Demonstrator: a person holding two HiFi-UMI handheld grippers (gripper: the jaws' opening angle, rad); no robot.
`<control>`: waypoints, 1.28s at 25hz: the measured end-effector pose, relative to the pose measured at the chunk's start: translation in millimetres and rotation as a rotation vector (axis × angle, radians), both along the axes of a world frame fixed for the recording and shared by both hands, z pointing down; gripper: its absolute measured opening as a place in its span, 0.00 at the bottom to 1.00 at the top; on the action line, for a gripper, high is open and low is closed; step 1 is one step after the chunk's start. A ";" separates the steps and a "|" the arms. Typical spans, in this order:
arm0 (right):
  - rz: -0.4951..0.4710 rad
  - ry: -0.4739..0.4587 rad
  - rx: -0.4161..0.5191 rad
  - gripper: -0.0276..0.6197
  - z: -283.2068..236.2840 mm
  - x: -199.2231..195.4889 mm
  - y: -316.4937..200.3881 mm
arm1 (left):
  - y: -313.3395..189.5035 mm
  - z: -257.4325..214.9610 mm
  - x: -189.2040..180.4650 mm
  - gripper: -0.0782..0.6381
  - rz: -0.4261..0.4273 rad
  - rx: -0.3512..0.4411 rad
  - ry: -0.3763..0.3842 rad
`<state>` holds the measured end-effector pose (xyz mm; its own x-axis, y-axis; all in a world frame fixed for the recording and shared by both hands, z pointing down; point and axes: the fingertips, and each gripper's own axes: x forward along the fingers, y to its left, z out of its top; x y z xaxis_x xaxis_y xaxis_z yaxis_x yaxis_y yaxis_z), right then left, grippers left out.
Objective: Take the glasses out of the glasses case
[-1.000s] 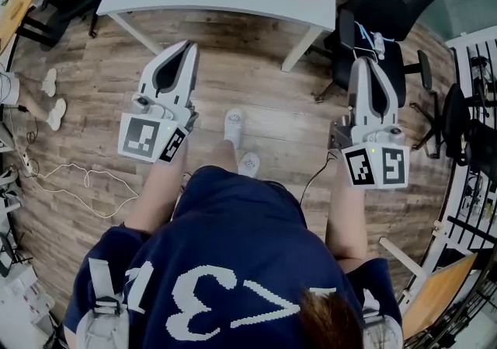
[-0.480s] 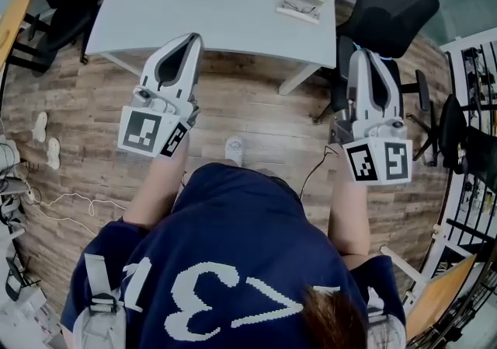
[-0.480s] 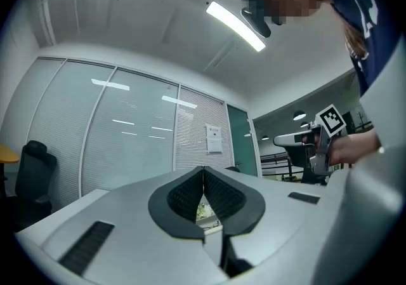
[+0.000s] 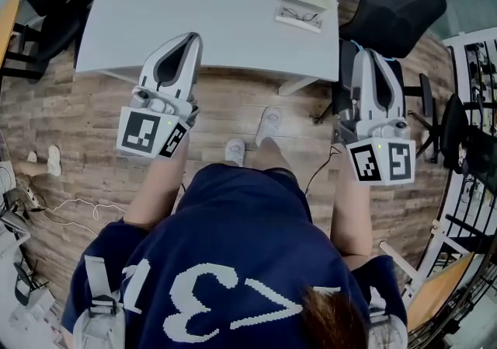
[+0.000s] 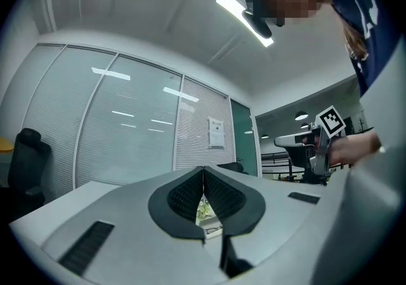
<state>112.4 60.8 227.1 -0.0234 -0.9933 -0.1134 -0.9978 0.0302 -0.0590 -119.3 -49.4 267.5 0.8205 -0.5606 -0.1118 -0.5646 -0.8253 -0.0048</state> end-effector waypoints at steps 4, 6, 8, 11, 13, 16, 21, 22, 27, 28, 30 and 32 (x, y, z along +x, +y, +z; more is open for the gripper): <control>-0.037 0.004 0.006 0.09 4.1 19.1 -39.0 | -30.3 1.5 16.8 0.13 -0.035 0.006 0.001; -0.060 0.017 0.015 0.09 2.5 32.3 -64.1 | -50.2 0.0 30.6 0.13 -0.054 0.011 0.002; -0.086 0.035 0.020 0.09 -1.0 48.2 -90.8 | -70.5 -2.6 48.0 0.13 -0.073 0.015 0.004; -0.132 0.054 0.017 0.09 -4.4 72.2 -129.5 | -101.4 -7.4 77.7 0.13 -0.098 0.024 0.011; -0.156 0.066 0.007 0.09 -2.5 90.0 -151.7 | -120.2 -7.9 100.0 0.13 -0.109 0.022 0.016; -0.176 0.066 -0.007 0.09 1.5 118.6 -176.7 | -140.1 -7.6 131.6 0.13 -0.110 0.029 0.017; -0.182 0.046 -0.040 0.09 15.3 148.0 -201.5 | -161.2 1.7 163.3 0.13 -0.104 0.008 0.012; -0.187 0.045 -0.051 0.09 18.9 149.1 -205.4 | -164.7 2.9 167.0 0.13 -0.101 0.004 0.010; -0.222 0.060 -0.134 0.09 47.1 141.6 -219.4 | -178.5 16.4 184.4 0.13 -0.055 -0.025 -0.009; -0.232 0.070 -0.162 0.09 56.5 138.9 -222.3 | -182.0 20.7 187.7 0.13 -0.042 -0.031 -0.014; -0.263 0.090 -0.229 0.09 78.0 131.4 -227.8 | -188.6 28.6 193.3 0.13 -0.014 -0.044 -0.027; -0.289 0.103 -0.296 0.09 101.7 123.9 -233.5 | -194.1 36.4 197.0 0.13 0.012 -0.056 -0.041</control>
<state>236.3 -172.7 328.8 -0.3022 -0.9336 0.1928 -0.9518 0.3066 -0.0071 77.7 -243.5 303.9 0.8304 -0.5552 -0.0466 -0.5550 -0.8316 0.0185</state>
